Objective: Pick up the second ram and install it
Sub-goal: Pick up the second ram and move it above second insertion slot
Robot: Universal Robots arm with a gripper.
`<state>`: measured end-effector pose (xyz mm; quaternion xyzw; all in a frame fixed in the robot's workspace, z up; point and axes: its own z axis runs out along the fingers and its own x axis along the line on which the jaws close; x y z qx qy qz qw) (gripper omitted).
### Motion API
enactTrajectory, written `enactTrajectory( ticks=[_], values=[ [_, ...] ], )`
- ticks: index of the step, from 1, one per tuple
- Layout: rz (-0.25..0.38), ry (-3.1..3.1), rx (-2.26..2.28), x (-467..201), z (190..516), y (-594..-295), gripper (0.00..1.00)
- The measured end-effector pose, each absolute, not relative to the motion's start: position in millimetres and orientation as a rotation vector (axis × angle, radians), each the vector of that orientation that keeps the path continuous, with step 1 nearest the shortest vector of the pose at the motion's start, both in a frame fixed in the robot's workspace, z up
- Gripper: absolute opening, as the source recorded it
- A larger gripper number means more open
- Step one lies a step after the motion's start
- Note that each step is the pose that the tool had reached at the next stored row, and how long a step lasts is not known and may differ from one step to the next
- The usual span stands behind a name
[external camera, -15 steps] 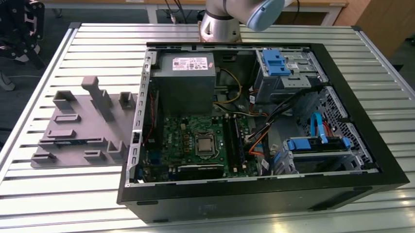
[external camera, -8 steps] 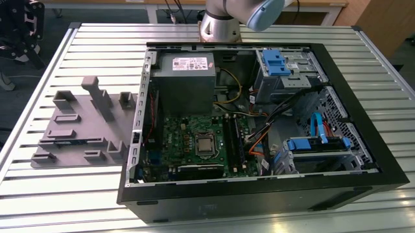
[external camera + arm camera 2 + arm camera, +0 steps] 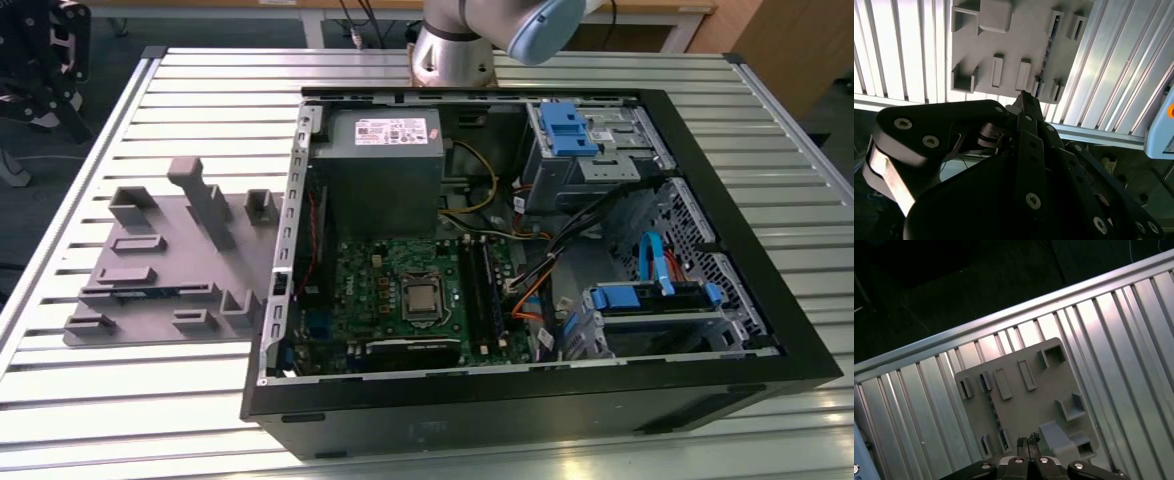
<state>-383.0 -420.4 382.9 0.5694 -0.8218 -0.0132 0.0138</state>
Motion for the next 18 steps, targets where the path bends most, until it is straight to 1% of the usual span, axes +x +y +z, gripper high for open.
enactTrajectory(
  ticks=[18],
  values=[
    [-0.040,-2.516,1.834,-383.3,382.9,-420.4,0.11]
  ],
)
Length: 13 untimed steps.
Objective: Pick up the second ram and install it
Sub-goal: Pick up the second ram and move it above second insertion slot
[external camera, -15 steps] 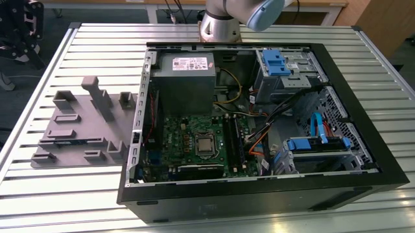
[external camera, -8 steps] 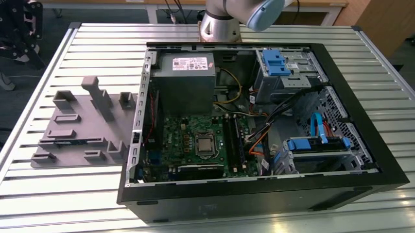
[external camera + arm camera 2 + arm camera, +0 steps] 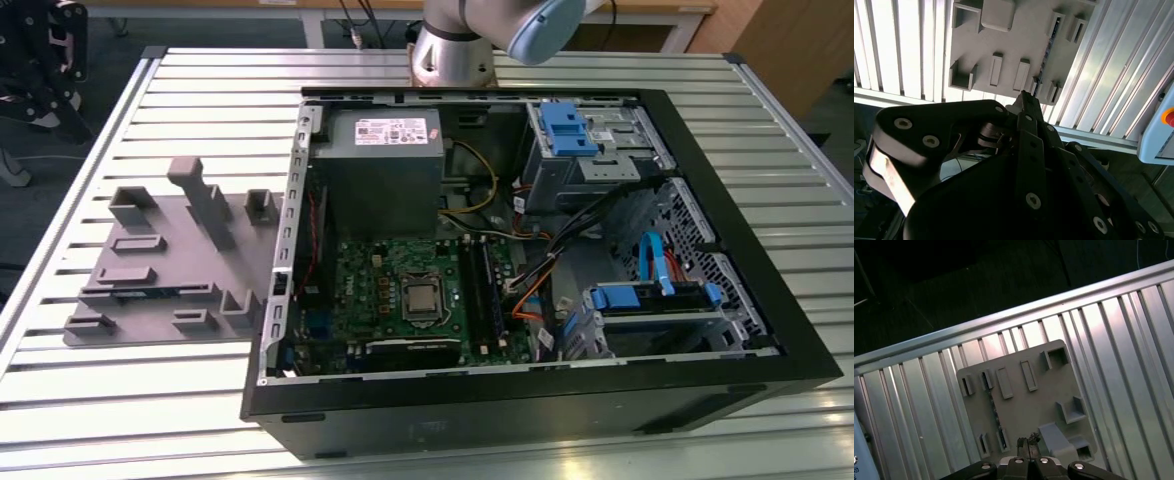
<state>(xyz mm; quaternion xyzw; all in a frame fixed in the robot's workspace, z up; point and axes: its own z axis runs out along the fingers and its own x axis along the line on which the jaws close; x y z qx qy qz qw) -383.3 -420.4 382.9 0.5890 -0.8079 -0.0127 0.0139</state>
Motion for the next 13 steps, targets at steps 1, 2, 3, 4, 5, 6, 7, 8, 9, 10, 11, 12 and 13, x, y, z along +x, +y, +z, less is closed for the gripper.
enactTrajectory(
  ticks=[1,2,3,4,5,6,7,8,9,10,11,12,13],
  values=[
    [-0.040,-2.516,1.834,-383.2,382.9,-420.4,0.11],
    [-0.040,-2.516,1.834,-383.3,382.9,-420.4,0.11],
    [-0.040,-2.516,1.834,-383.3,382.9,-420.4,0.11],
    [-0.040,-2.516,1.834,-383.3,382.9,-420.4,0.11],
    [-0.040,-2.516,1.834,-383.3,382.9,-420.4,0.11],
    [-0.040,-2.515,1.835,-383.3,382.9,-420.4,0.11],
    [-0.040,-2.514,1.837,-383.3,382.9,-420.4,0.11],
    [-0.040,-2.511,1.841,-383.3,382.9,-420.4,0.11],
    [-0.039,-2.505,1.849,-383.4,382.8,-420.5,0.11],
    [-0.039,-2.498,1.858,-383.4,382.7,-420.5,0.11],
    [-0.039,-2.491,1.867,-383.5,382.5,-420.5,0.11],
    [-0.039,-2.484,1.876,-383.6,382.2,-420.4,0.11],
    [-0.039,-2.479,1.883,-383.9,381.9,-420.4,0.11]
  ],
)
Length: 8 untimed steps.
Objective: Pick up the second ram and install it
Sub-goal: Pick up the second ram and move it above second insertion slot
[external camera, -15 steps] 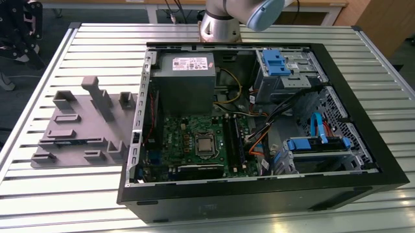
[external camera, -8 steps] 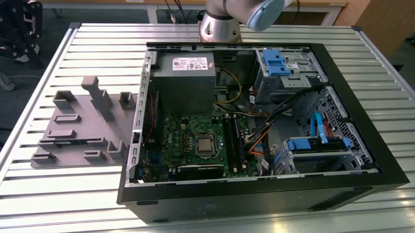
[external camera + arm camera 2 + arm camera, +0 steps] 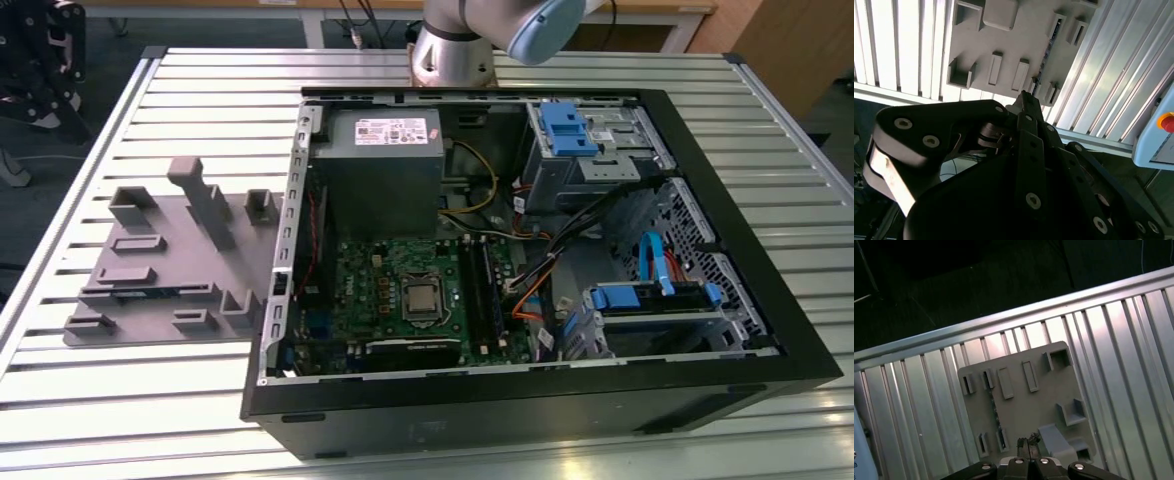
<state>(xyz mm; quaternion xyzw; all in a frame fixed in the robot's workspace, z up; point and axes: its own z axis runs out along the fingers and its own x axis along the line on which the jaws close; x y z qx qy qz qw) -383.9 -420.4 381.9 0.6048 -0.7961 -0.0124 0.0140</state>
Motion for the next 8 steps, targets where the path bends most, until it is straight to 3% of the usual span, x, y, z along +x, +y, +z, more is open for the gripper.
enactTrajectory(
  ticks=[8],
  values=[
    [-0.067,-2.473,1.917,-389.2,380.1,-420.9,0.11]
  ],
)
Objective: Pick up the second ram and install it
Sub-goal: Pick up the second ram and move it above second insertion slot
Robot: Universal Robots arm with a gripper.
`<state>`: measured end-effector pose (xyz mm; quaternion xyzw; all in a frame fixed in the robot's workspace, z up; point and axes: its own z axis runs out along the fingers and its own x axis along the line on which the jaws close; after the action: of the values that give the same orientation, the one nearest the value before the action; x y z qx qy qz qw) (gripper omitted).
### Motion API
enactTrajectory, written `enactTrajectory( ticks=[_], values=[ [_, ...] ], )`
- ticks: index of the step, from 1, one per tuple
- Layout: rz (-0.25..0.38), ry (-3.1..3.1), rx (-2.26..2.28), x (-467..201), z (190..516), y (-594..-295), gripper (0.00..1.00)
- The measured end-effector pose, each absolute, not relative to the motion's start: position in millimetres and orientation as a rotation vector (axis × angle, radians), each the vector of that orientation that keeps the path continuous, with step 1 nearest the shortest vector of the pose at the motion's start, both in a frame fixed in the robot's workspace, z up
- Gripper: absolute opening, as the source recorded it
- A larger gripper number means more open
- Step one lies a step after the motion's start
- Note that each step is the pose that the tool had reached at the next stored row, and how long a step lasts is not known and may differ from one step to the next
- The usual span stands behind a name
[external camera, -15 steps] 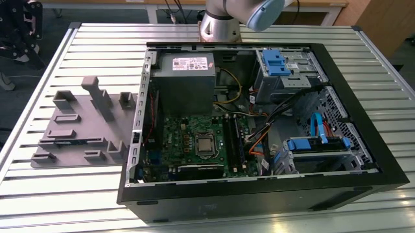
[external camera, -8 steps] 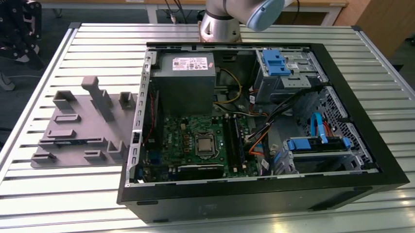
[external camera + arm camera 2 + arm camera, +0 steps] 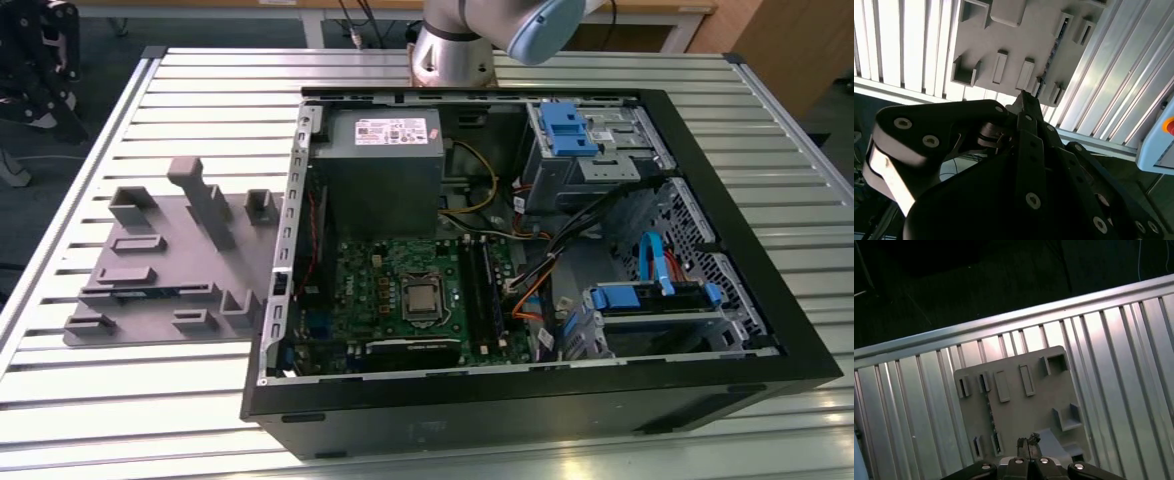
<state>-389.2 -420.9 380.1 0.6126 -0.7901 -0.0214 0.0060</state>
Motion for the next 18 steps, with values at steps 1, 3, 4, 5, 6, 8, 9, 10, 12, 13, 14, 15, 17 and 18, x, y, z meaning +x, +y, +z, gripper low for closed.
enactTrajectory(
  ticks=[1,3,4,5,6,8,9,10,12,13,14,15,17,18],
  values=[
    [-0.067,-2.461,1.933,-389.1,379.9,-420.9,0.11],
    [-0.067,-2.429,1.971,-389.1,379.7,-421.0,0.11],
    [-0.067,-2.412,1.991,-389.1,379.5,-421.0,0.11],
    [-0.067,-2.397,2.009,-389.1,379.4,-421.0,0.11],
    [-0.066,-2.386,2.022,-389.2,379.3,-421.3,0.11],
    [-0.066,-2.380,2.029,-389.4,379.3,-422.5,0.11],
    [-0.066,-2.378,2.032,-389.5,379.3,-423.1,0.11],
    [-0.065,-2.377,2.033,-389.5,379.3,-423.5,0.11],
    [-0.065,-2.376,2.035,-389.5,378.9,-424.0,0.23],
    [-0.065,-2.375,2.036,-389.5,378.7,-424.6,0.29],
    [-0.065,-2.373,2.038,-389.6,378.2,-425.4,0.29],
    [-0.065,-2.370,2.042,-389.6,377.6,-426.2,0.35],
    [-0.065,-2.358,2.055,-389.7,375.8,-427.7,0.41],
    [-0.065,-2.353,2.061,-389.8,374.6,-428.4,0.41]
  ],
)
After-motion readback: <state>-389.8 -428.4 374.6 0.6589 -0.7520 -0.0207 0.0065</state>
